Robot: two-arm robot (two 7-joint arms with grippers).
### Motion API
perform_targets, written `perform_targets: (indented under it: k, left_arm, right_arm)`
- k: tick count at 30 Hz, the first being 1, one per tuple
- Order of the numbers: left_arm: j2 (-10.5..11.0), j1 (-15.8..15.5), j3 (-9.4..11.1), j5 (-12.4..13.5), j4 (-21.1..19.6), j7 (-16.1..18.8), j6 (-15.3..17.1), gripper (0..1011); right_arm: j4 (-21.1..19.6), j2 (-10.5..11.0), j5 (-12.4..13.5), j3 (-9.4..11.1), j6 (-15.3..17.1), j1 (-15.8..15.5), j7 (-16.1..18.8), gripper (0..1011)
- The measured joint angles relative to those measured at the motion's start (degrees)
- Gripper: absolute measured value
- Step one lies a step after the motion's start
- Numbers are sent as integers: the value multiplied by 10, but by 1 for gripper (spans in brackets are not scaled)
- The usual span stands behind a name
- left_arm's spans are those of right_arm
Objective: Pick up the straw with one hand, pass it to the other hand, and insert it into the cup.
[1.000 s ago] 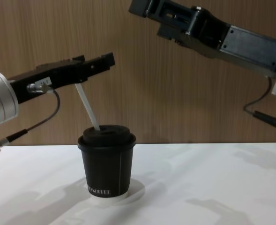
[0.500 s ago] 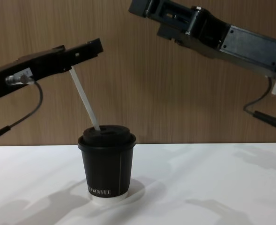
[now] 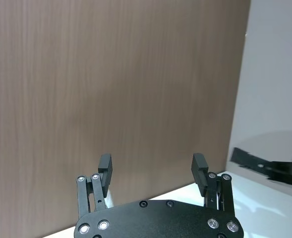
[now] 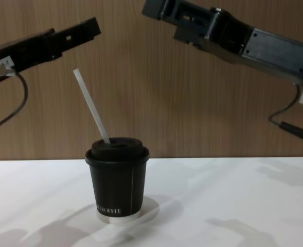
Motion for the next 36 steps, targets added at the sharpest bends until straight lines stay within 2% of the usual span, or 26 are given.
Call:
perform_targets:
  k: [11,18,29,36]
  left_arm:
    - [9,29,3,-15,-42,-12,5,1003]
    - [12,37,11,-22,-51,-17,11,1003]
    - [13,35,28,-27,-51,-22,19,1003]
    - [12,28,40,-27,-43,-22,24,1003]
  right_arm:
    - [-22,25,-38,-3,-13,-9,-25,1001]
    - [-41,48,-57,8,-21,-27,-46,1001]
    - [-61,70,-62,30,-30,-52,-65,1001]
    - [-67,78,-59,36,-34,-60,-69,1001]
